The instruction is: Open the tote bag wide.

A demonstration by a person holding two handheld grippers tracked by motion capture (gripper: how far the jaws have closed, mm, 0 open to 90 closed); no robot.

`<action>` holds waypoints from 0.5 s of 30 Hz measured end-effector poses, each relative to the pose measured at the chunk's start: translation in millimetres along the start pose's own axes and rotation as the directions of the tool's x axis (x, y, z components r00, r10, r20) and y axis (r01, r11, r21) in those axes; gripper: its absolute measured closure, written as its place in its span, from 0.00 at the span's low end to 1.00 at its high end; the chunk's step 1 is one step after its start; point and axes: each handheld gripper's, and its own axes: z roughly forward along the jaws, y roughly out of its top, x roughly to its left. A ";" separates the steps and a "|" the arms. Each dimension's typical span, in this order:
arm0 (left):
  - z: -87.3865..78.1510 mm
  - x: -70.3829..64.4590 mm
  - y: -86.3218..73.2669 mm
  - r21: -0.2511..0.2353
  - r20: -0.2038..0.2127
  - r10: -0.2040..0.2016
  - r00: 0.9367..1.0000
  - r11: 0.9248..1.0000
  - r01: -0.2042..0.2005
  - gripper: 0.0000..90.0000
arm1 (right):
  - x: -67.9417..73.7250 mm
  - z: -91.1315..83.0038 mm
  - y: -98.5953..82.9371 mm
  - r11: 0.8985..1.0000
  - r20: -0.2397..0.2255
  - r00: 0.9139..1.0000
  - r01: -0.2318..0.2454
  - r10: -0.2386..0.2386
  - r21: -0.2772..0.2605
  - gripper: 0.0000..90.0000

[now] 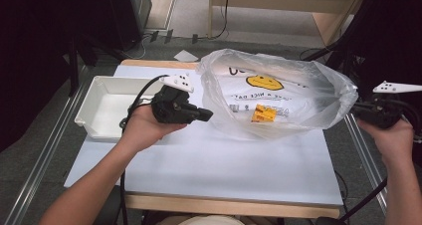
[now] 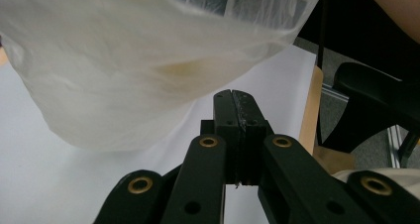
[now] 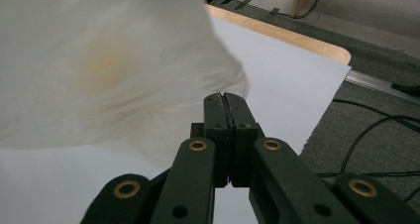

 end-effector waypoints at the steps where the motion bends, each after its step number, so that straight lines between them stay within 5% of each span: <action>1: -4.7 1.4 6.9 -0.001 0.011 0.005 1.000 1.000 -0.005 1.00 | -2.9 -0.2 4.2 1.000 -0.002 1.000 -0.012 0.012 -0.001 1.00; 10: -25.3 8.3 43.4 -0.017 -0.024 0.039 0.999 0.999 -0.039 1.00 | -10.6 -8.7 38.6 1.000 -0.021 1.000 0.017 -0.018 -0.012 1.00; 15: -30.1 15.4 60.3 -0.013 -0.062 0.031 0.998 0.999 -0.032 1.00 | -11.9 -25.4 39.1 1.000 -0.013 1.000 0.020 -0.021 -0.022 1.00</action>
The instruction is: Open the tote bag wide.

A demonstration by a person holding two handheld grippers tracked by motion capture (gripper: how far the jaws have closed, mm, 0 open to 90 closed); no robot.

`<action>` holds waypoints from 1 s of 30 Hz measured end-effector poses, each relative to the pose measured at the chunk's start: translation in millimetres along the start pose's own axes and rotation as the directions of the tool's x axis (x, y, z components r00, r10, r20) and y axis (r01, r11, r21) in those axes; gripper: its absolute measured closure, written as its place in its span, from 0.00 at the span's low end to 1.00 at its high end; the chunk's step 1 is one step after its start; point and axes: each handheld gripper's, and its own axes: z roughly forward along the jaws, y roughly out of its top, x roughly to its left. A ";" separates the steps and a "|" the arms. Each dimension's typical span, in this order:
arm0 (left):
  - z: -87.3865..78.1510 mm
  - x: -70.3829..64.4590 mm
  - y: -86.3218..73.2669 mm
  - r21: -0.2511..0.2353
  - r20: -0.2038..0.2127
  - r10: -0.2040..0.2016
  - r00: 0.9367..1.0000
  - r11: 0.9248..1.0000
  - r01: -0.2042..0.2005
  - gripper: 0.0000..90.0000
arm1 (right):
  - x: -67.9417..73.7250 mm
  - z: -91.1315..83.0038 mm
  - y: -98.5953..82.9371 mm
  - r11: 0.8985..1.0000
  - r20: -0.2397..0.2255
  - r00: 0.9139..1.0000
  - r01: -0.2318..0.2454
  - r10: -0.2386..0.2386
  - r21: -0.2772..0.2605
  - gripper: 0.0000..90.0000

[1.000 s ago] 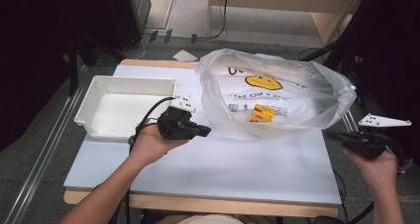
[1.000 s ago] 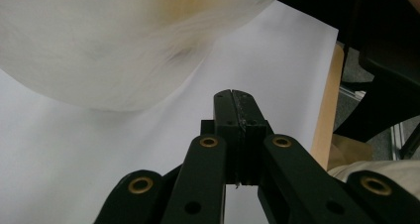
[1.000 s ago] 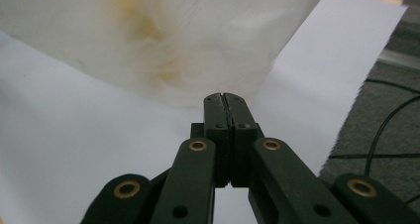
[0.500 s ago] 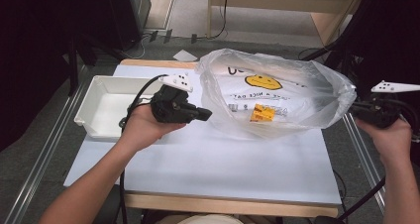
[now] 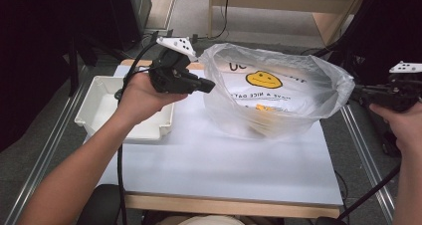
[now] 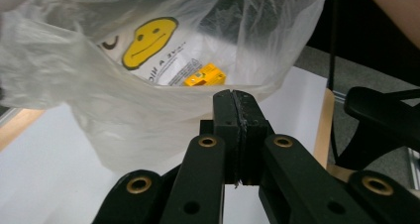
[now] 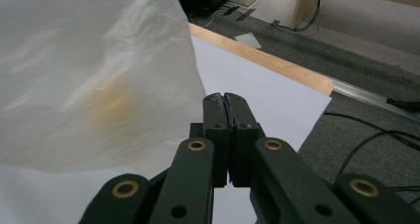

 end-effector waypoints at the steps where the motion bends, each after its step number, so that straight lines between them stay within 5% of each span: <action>1: -0.6 0.8 1.8 0.001 -0.001 -0.002 1.000 1.000 0.002 1.00 | -0.8 -4.5 -0.4 1.000 0.010 1.000 -0.002 0.002 0.001 1.00; 8: 1.3 2.8 23.7 0.007 -0.028 0.017 0.999 1.000 -0.017 1.00 | -6.9 -24.3 8.0 1.000 0.049 0.999 -0.022 0.023 -0.016 1.00; 18: 25.9 20.4 65.0 0.053 -0.046 0.008 0.999 0.999 -0.005 1.00 | 9.6 -18.2 73.1 0.997 0.040 0.997 0.069 -0.067 -0.030 1.00; 23: 38.5 25.5 77.1 0.051 -0.050 0.003 0.999 0.999 0.000 1.00 | 24.9 -8.5 104.6 0.993 0.018 0.994 0.112 -0.111 -0.036 1.00; 30: 56.6 18.9 96.7 0.068 -0.043 0.024 0.999 0.998 -0.021 1.00 | 68.2 12.5 139.5 0.983 -0.049 0.983 0.177 -0.179 -0.042 1.00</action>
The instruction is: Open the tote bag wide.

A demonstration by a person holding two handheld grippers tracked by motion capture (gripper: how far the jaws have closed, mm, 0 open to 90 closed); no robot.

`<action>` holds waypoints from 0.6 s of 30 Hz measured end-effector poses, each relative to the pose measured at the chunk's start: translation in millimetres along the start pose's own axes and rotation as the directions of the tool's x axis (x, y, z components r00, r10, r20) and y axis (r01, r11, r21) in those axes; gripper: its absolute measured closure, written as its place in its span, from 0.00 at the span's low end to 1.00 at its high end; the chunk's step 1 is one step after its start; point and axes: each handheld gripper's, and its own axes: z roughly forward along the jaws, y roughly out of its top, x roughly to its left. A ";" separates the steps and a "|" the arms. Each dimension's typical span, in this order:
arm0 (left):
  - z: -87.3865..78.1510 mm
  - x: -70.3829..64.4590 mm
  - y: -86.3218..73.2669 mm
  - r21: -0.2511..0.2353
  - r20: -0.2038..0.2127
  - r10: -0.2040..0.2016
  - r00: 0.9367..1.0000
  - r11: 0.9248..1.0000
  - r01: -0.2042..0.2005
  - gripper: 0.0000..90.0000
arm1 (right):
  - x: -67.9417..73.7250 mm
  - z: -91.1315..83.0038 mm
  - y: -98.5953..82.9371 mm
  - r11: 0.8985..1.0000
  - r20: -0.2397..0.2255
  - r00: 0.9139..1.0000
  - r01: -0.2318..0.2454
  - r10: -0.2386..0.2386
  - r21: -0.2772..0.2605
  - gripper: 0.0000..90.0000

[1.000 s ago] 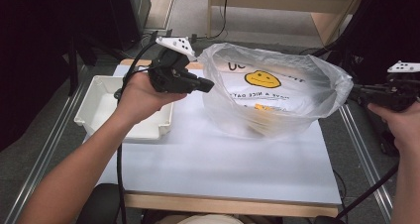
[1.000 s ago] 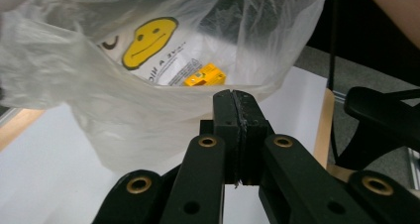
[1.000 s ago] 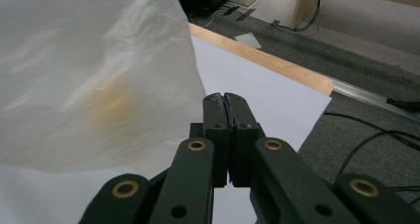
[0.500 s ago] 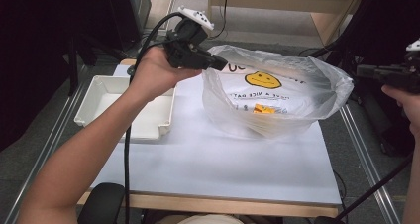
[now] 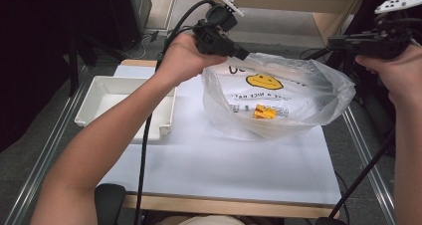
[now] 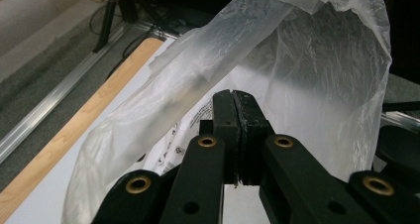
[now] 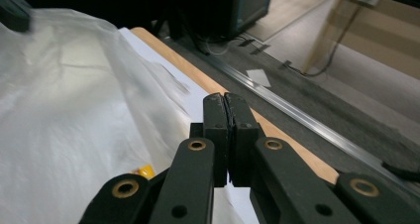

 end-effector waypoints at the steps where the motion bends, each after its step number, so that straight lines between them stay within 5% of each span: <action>1: 2.3 -1.6 3.0 0.001 0.003 0.004 1.000 1.000 -0.004 1.00 | 5.8 3.3 5.0 1.000 -0.010 1.000 0.010 -0.010 0.001 1.00; 9: 26.5 -6.2 26.5 0.006 -0.008 -0.002 1.000 1.000 0.002 1.00 | 48.5 34.0 32.6 0.998 -0.061 0.997 0.053 -0.052 0.020 1.00; 18: 66.8 -0.1 8.6 0.049 0.005 -0.045 0.999 0.998 0.045 1.00 | 63.5 66.1 1.8 0.997 -0.106 0.994 0.048 -0.041 0.065 1.00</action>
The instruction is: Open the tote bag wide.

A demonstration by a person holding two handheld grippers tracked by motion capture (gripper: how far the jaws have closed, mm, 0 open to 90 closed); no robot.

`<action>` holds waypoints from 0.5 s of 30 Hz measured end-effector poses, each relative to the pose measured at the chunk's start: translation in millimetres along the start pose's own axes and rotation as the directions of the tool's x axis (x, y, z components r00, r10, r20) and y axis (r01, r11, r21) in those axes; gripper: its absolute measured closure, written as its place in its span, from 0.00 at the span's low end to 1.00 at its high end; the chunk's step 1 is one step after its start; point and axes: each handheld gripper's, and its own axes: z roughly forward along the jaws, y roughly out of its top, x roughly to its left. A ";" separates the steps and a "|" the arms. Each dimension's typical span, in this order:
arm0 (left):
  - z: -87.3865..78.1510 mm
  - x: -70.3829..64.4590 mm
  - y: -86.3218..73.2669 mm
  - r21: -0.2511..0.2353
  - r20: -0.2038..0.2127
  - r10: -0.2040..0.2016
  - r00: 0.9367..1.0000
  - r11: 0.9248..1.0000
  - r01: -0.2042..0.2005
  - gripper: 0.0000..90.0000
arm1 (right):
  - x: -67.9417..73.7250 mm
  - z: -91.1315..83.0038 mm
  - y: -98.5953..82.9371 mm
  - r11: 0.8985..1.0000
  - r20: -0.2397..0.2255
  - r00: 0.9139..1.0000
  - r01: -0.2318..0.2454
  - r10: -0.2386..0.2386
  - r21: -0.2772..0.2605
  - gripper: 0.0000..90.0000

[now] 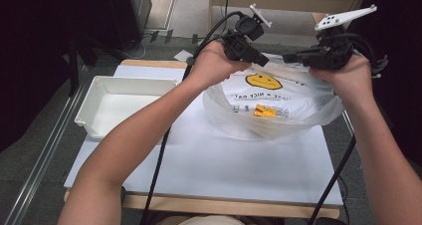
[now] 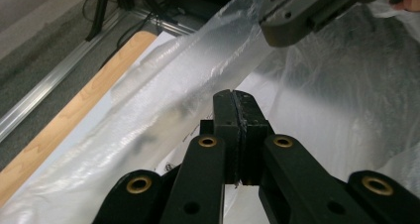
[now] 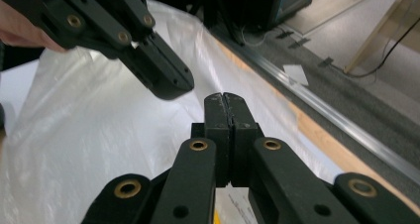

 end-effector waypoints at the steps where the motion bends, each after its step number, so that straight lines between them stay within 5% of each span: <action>1: 0.0 0.0 0.0 0.000 0.000 0.000 1.000 1.000 0.000 1.00 | 0.0 0.0 0.0 1.000 0.000 1.000 0.000 0.000 0.000 1.00; 15: 32.7 7.6 -24.2 0.029 -0.036 -0.013 0.999 0.999 0.015 1.00 | 3.6 28.1 -34.7 0.996 0.013 1.000 -0.007 0.006 0.087 1.00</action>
